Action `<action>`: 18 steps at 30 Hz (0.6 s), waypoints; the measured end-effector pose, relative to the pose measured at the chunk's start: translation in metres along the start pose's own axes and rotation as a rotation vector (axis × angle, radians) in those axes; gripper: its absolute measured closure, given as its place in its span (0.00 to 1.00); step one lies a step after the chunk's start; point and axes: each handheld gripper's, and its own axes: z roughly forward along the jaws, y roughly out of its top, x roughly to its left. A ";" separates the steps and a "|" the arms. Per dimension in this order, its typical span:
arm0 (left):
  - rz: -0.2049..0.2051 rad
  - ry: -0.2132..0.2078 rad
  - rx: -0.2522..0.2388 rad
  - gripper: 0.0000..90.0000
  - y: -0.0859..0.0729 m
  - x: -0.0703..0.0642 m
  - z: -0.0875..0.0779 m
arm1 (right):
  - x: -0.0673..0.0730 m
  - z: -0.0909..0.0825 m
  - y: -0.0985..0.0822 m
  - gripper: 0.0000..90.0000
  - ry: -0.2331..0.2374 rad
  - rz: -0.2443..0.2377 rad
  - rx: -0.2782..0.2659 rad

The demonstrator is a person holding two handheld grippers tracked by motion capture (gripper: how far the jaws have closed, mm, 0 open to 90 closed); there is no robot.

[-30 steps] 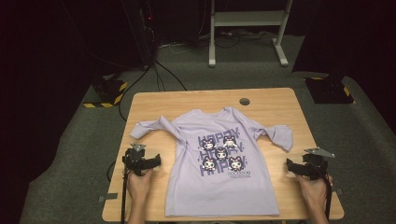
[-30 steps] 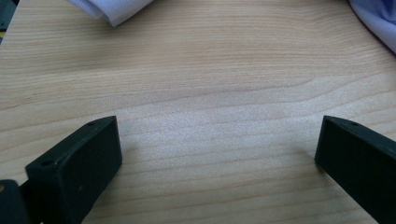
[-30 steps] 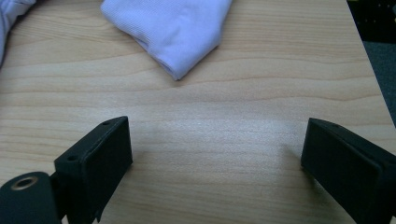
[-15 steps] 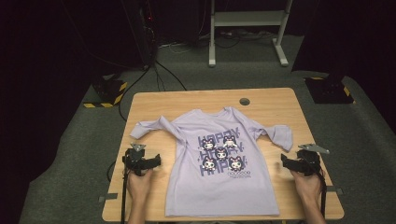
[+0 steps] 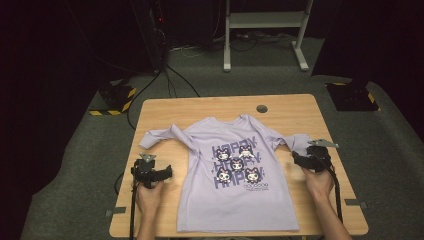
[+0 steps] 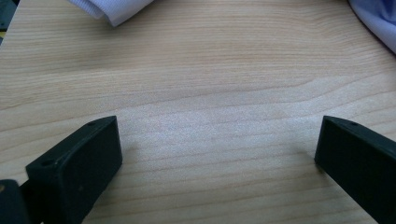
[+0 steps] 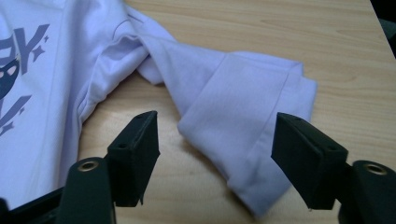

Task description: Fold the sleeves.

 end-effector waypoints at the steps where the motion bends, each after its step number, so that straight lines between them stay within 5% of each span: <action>1: 0.000 0.000 0.000 0.01 0.000 0.000 0.000 | 0.000 0.002 0.002 0.37 -0.003 0.000 0.000; 18: -0.001 0.000 0.000 0.01 0.000 0.000 0.000 | 0.000 0.040 0.010 0.61 -0.042 0.001 0.059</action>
